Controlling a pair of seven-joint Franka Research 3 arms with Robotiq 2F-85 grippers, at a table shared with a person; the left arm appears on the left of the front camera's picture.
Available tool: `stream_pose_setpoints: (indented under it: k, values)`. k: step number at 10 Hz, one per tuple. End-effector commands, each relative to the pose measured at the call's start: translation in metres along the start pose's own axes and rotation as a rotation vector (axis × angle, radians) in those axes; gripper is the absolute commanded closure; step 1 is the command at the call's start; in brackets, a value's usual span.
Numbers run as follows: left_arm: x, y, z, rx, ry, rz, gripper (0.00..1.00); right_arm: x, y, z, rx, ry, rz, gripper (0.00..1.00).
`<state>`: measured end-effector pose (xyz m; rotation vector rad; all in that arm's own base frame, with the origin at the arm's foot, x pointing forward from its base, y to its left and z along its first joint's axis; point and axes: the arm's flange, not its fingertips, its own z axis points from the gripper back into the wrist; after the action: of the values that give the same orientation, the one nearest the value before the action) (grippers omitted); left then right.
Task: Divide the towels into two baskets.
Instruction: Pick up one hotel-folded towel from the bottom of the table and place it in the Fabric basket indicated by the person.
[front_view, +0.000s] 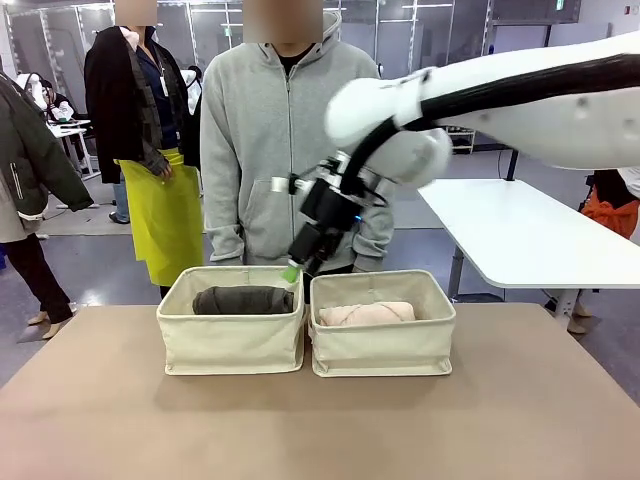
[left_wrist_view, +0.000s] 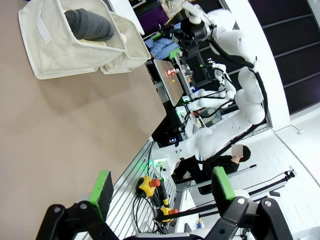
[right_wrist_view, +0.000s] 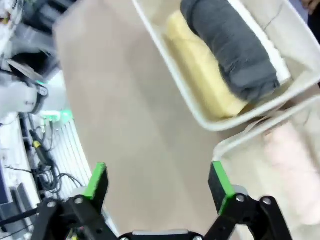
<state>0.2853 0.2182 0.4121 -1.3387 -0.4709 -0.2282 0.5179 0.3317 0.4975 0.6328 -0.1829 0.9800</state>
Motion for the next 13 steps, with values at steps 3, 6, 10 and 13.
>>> stream_pose_setpoints:
  k: [3, 6, 10, 13]
  values:
    - [-0.002, -0.003, 0.002, -0.009, -0.007, -0.014, 0.00, -0.141, 0.004, 0.029, 0.225, -0.234, -0.145, 0.00]
    - [-0.002, -0.003, 0.002, -0.009, -0.007, -0.014, 0.00, -0.245, -0.012, 0.065, 0.294, -0.443, -0.297, 0.00]
    - [-0.002, -0.003, 0.002, -0.009, -0.007, -0.014, 0.00, -0.382, -0.029, 0.109, 0.272, -0.605, -0.480, 0.00]
    - [-0.002, -0.003, 0.002, -0.009, -0.007, -0.014, 0.00, -0.519, 0.003, 0.108, 0.279, -0.719, -0.685, 0.00]
